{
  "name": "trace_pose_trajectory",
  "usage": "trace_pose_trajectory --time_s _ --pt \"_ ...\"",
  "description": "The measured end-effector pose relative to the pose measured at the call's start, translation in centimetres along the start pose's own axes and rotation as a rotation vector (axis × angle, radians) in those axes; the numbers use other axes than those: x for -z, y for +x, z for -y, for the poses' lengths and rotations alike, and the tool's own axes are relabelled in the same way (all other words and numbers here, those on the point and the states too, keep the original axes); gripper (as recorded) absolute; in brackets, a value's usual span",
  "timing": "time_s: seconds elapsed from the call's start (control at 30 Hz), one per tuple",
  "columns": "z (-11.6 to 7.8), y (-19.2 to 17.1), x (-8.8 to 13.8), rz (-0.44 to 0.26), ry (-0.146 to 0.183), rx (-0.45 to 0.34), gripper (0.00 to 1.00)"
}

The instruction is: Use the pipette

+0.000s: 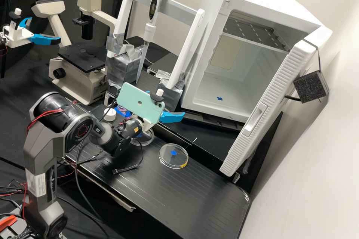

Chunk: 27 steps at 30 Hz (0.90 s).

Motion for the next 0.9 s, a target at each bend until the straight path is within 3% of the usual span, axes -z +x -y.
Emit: trace_pose_trajectory --time_s 0.33,0.47,0.53,0.77,0.9 --pt "-0.1 -0.1 -0.1 0.002 -0.001 -0.002 1.00" --pt "-0.3 -1.2 -0.5 0.003 -0.014 0.006 1.00" --pt "-0.7 -2.3 -0.5 -0.012 -0.004 -0.011 1.00" --pt "-2.5 -5.6 1.5 -0.123 0.028 -0.080 1.00" --pt "-3.6 -6.9 4.7 -0.253 0.023 -0.120 1.00"
